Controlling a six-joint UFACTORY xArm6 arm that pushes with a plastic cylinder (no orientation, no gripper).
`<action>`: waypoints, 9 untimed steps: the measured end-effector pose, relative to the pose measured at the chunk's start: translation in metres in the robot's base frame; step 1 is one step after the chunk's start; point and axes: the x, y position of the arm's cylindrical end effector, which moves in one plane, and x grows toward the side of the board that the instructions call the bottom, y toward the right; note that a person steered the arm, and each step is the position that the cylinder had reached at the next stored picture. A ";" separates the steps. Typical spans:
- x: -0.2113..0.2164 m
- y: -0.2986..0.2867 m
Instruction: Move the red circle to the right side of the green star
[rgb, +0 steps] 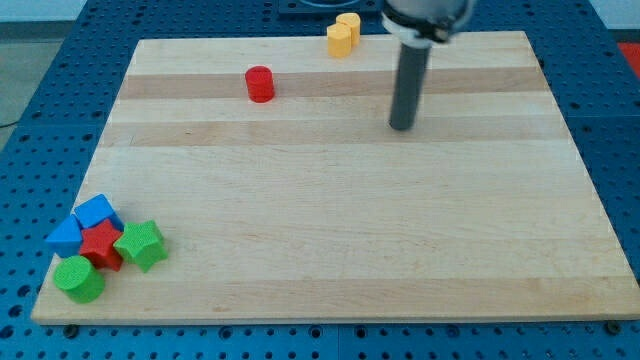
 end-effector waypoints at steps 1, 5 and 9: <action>-0.066 -0.054; -0.056 -0.170; 0.078 -0.129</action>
